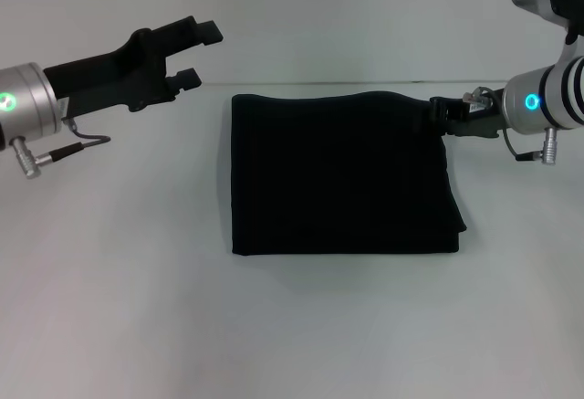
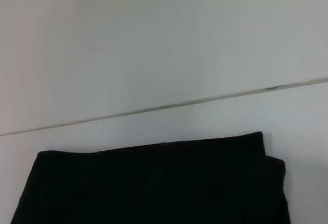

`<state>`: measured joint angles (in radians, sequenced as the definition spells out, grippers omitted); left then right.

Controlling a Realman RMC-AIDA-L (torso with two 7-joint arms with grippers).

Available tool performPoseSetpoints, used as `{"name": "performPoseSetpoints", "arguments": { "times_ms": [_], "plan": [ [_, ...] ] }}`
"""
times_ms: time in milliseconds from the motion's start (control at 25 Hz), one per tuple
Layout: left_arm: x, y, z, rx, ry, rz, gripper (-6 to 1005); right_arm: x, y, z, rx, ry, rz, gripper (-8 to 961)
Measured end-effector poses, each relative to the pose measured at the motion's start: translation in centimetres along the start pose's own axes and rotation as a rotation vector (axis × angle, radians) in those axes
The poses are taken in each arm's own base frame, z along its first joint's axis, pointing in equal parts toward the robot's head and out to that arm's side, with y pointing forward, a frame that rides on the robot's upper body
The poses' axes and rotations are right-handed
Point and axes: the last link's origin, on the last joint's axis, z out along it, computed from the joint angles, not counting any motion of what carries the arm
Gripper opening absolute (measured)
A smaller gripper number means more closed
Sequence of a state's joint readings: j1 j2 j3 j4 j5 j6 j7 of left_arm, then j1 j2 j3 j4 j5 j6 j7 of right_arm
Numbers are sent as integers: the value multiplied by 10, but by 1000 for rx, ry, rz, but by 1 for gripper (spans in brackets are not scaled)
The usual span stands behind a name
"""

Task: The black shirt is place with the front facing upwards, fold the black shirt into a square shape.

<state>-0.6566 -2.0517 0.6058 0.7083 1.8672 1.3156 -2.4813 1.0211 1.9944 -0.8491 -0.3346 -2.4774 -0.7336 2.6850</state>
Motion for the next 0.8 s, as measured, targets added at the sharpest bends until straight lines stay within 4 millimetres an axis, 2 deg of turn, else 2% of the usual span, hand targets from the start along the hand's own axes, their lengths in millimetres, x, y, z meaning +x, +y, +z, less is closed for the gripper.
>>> {"name": "performPoseSetpoints", "arguments": {
  "times_ms": [160,520,800],
  "plan": [
    [0,-2,0,-4,8,-4,884,2,1,2,2,-4,1,234],
    [1,-1,0,-15,18,-8,880,-3,-2,-1,8,-22,-14,32],
    [2,0,0,-27,27,-12,877,-23,2,-9,28,-82,-117,33]
  ]
}}
